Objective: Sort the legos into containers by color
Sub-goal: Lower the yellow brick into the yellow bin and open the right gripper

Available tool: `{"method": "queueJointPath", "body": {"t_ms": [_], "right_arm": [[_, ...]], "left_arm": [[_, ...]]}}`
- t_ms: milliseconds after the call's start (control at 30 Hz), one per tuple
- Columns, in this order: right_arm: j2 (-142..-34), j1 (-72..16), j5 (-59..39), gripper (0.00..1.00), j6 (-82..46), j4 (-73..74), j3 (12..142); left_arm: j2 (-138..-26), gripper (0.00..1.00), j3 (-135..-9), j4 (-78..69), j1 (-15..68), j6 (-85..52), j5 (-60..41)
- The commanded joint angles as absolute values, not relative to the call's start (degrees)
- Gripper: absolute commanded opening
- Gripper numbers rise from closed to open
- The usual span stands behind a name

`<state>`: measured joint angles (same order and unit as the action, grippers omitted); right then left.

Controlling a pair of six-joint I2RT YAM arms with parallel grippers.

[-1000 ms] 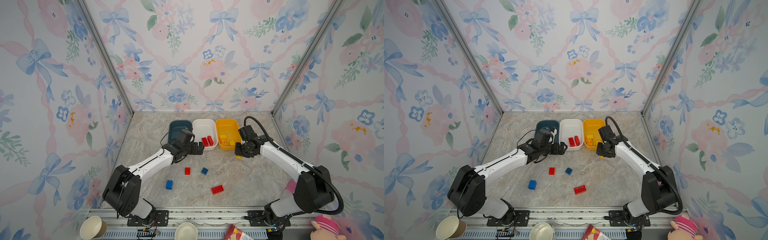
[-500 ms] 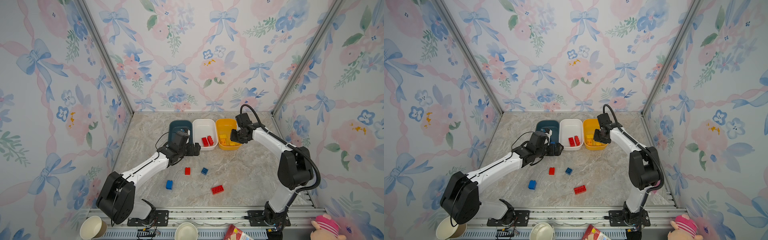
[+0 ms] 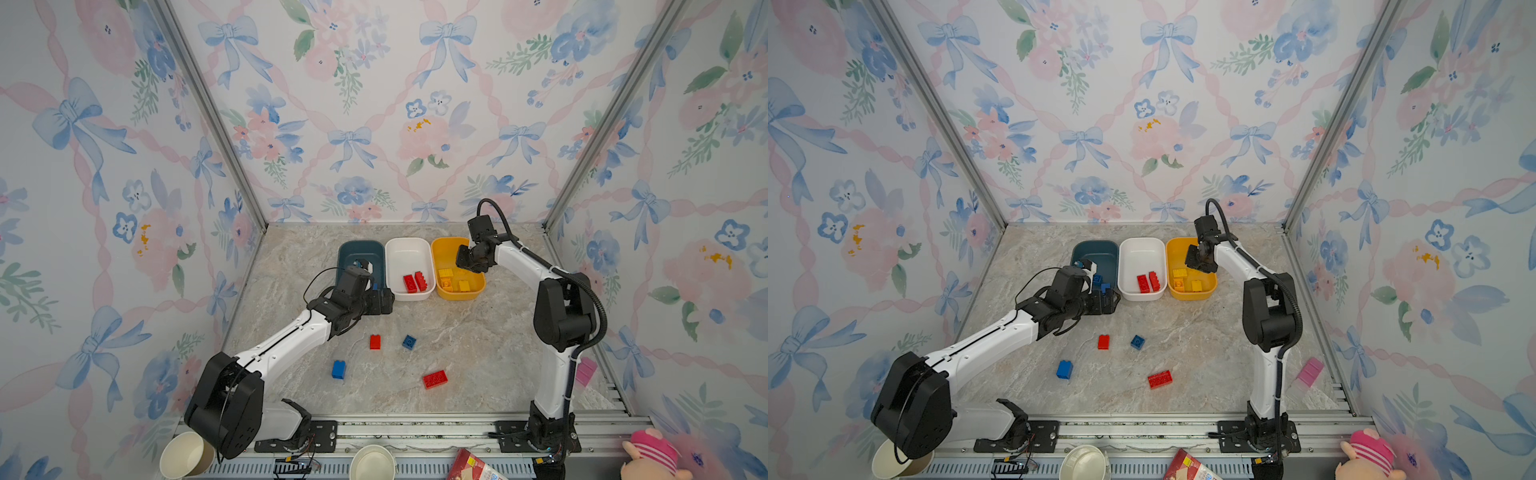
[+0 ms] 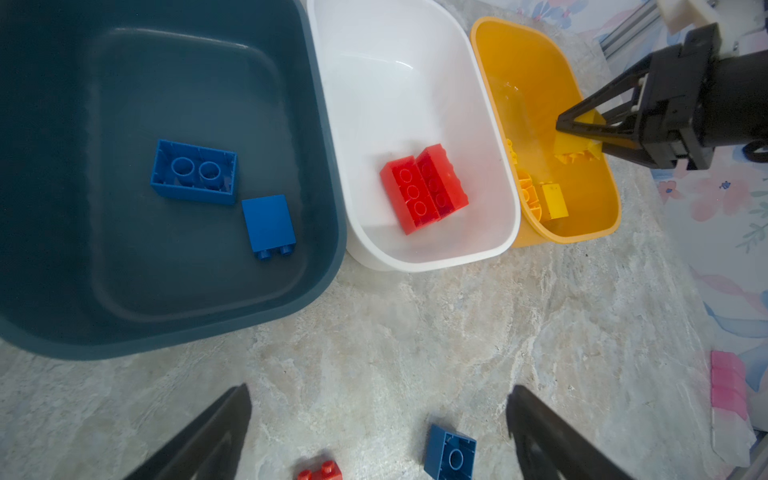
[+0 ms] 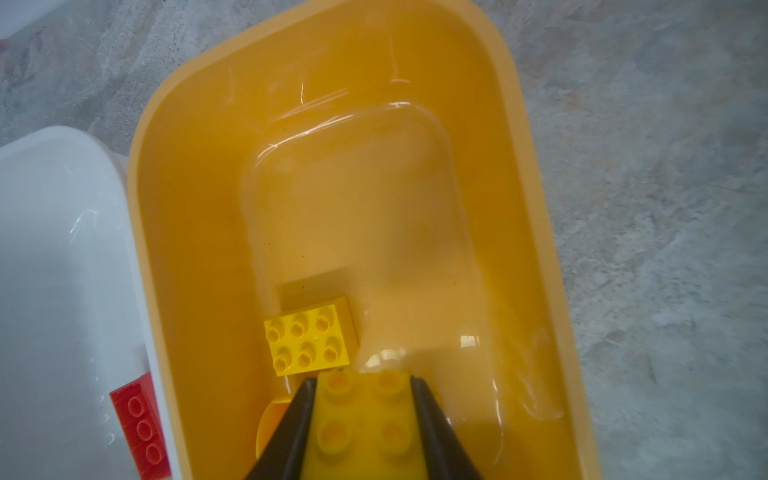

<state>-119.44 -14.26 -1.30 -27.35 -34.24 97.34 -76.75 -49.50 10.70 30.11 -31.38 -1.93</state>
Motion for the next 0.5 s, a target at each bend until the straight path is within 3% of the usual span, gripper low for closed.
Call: {"method": "queueJointPath", "body": {"t_ms": [0, 133, 333, 467], "right_arm": [[-122.18, -13.26, -1.99, 0.30, -26.46, -34.33, 100.46], [-124.15, -12.73, -2.54, 0.35, -26.50, -34.84, 102.51], [-124.72, -12.44, -2.70, 0.54, -26.28, -35.24, 103.20], [-124.28, -12.40, -2.67, 0.59, -26.27, -35.32, 103.29]], "left_arm": [[-74.95, 0.98, -48.54, 10.38, 29.53, -31.86, -1.65], [-74.48, 0.98, -48.16, 10.37, 29.40, -31.96, -1.62], [-74.24, 0.98, -47.73, 10.33, 29.09, -32.20, -1.47], [-74.33, 0.98, -47.73, 10.37, 29.01, -32.33, -1.43]]}}
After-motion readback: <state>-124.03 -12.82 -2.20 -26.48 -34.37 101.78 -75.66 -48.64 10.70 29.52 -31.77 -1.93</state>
